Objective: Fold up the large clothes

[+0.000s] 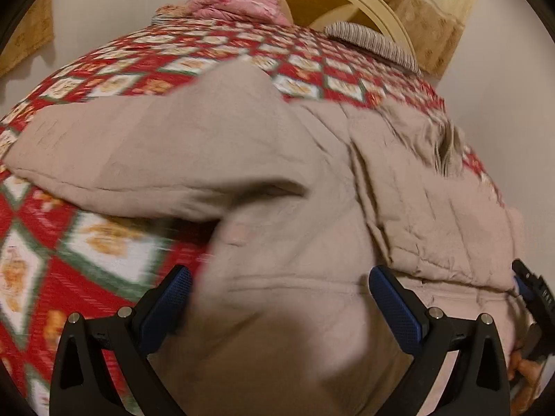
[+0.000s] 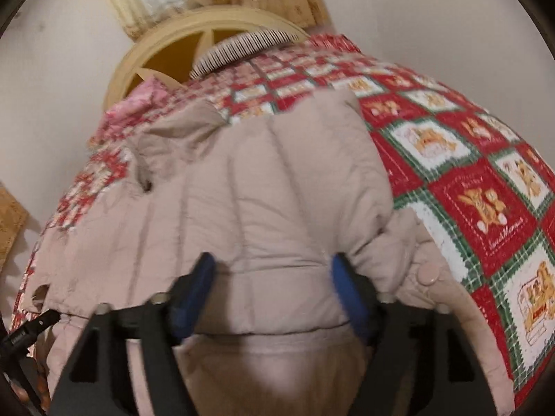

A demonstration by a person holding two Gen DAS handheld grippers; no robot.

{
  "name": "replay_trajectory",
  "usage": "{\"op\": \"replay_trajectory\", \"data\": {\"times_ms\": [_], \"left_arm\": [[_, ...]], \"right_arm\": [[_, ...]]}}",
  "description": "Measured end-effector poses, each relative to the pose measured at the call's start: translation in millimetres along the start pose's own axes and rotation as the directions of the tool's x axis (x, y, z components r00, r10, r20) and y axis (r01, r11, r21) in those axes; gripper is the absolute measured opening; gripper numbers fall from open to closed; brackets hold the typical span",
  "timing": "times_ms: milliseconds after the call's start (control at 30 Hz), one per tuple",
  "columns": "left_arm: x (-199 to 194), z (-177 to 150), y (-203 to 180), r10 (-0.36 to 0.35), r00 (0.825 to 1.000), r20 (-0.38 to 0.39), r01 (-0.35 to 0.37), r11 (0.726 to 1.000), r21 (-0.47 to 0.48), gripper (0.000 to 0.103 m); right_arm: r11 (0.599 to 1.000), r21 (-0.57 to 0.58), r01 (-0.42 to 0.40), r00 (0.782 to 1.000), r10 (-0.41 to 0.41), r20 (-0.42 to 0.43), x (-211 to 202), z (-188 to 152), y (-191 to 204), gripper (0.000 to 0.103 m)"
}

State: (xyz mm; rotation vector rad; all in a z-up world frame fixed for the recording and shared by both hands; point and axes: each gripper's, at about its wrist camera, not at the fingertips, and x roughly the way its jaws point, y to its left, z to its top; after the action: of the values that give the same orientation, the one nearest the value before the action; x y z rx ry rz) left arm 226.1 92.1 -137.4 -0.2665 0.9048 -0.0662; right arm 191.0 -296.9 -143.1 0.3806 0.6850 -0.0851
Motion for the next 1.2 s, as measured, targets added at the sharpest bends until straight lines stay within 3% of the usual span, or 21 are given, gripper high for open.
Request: {"op": "replay_trajectory", "data": {"times_ms": [100,200,300,367,467,567,633,733,833,933,1000,1033,1067,1100,1133,1200], "left_arm": [[-32.7,15.8,48.3,0.031,0.995,0.095,-0.02,0.994,-0.111,0.102],[-53.9,40.5,113.5,0.193,0.969,0.153,-0.151,0.957,-0.25,0.102],[-52.6,65.9,179.6,0.356,0.93,0.092,-0.303,0.883,-0.359,0.102],[-45.1,75.2,220.3,0.412,0.91,0.041,-0.356,0.828,-0.434,0.102],[-25.5,78.5,253.9,0.408,0.913,-0.023,-0.366,0.792,-0.488,0.102],[-12.2,77.9,263.8,0.378,0.926,-0.024,-0.335,0.789,-0.515,0.102],[-11.4,77.6,264.0,0.386,0.923,0.014,-0.319,0.782,-0.536,0.102],[-7.2,79.5,258.8,0.373,0.926,0.048,-0.294,0.797,-0.528,0.101],[1.1,86.7,246.2,0.333,0.94,0.074,-0.26,0.838,-0.479,0.077],[5.3,90.0,245.1,0.343,0.936,0.079,-0.264,0.834,-0.484,0.076],[7.4,92.3,245.9,0.358,0.93,0.085,-0.273,0.826,-0.492,0.062],[7.0,93.3,246.4,0.358,0.929,0.09,-0.27,0.826,-0.494,0.042],[7.8,94.5,248.5,0.326,0.941,0.095,-0.239,0.834,-0.498,0.02],[9.8,95.4,251.1,0.279,0.955,0.103,-0.191,0.841,-0.505,0.012],[11.4,95.3,255.0,0.212,0.97,0.115,-0.123,0.844,-0.522,0.009],[8.2,96.3,252.8,0.207,0.971,0.121,-0.116,0.846,-0.521,0.008]], "right_arm": [[1.0,0.016,-0.014,0.998,0.013,0.067,-13.8,-1.0,-5.3,0.089],[0.999,0.038,-0.021,0.997,0.018,0.071,-11.9,1.6,-10.6,0.089],[0.999,0.043,-0.02,0.998,0.017,0.053,-7.2,3.4,-11.4,0.089],[0.999,0.045,-0.017,0.999,0.015,0.043,-4.9,3.2,-12.1,0.089],[0.998,0.056,-0.016,0.999,0.014,0.03,-3.8,-1.6,-12.8,0.089],[0.998,0.064,-0.013,1.0,0.011,0.024,-2.5,-2.1,-13.6,0.089],[0.998,0.065,-0.009,1.0,0.008,0.017,-1.2,-1.7,-14.2,0.089],[0.998,0.062,0.0,1.0,-0.001,0.009,0.2,-2.3,-13.2,0.089],[0.998,0.059,0.007,1.0,-0.007,0.003,1.4,-2.1,-12.8,0.089],[0.998,0.06,0.009,1.0,-0.009,0.001,1.7,-2.3,-12.7,0.089],[0.998,0.061,0.011,1.0,-0.011,-0.001,2.0,-2.6,-12.7,0.089],[0.998,0.062,0.012,1.0,-0.012,-0.001,2.1,-2.9,-12.4,0.089],[0.998,0.062,0.013,1.0,-0.013,-0.002,2.1,-3.2,-12.3,0.089],[0.998,0.062,0.013,1.0,-0.013,-0.002,2.1,-3.0,-12.9,0.089],[0.998,0.063,0.013,1.0,-0.013,-0.002,1.8,-3.2,-12.0,0.089],[0.998,0.064,0.012,1.0,-0.012,-0.001,1.7,-3.0,-12.2,0.089]]}}
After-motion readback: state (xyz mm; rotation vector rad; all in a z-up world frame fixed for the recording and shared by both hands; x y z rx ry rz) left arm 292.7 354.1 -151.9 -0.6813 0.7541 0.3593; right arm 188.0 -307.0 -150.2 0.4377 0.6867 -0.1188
